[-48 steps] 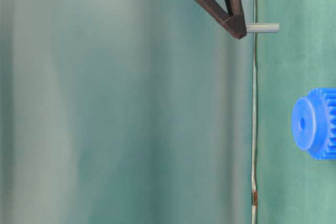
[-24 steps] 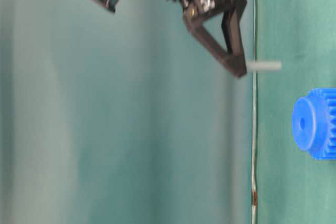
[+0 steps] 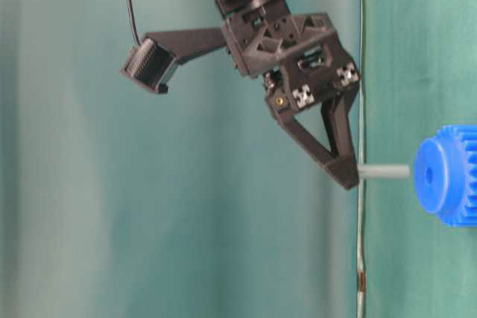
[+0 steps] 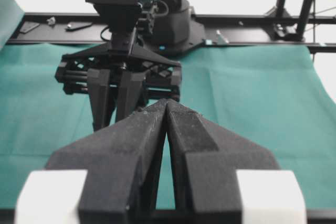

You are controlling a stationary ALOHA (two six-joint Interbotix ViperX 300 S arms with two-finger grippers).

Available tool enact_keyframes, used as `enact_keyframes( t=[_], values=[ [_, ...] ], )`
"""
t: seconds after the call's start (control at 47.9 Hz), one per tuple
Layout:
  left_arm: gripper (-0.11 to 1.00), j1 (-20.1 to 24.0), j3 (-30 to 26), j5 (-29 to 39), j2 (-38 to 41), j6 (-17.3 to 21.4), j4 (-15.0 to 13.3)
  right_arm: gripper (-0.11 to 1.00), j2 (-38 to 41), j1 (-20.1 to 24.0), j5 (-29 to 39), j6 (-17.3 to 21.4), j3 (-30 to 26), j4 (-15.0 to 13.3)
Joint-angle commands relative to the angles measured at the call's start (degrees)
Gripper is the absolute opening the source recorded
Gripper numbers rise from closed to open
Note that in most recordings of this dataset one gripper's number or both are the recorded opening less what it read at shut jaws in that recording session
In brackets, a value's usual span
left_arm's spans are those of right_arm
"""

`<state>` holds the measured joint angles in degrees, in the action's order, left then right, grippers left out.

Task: Insert the shaft placed at a random location into the center hole of the medium gear at another random location.
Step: 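Lift the shaft and carry it left over the blue gear's hole, then lower the shaft into the gear's center hole with the right gripper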

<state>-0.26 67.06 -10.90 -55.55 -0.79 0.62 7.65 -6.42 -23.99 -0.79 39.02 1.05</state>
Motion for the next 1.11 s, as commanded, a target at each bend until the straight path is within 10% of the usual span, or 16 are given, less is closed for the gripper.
enact_keyframes(
  t=[0.0, 1.086],
  values=[
    [0.03, 0.1, -1.0, -0.3, 0.4, 0.0, 0.1, 0.14, -0.2, 0.1, 0.3, 0.4, -1.8, 0.2],
    [0.03, 0.1, -1.0, 0.2, 0.4, 0.1, 0.1, 0.14, 3.8, -0.5, -1.1, 0.2, -2.2, 0.2]
  ],
)
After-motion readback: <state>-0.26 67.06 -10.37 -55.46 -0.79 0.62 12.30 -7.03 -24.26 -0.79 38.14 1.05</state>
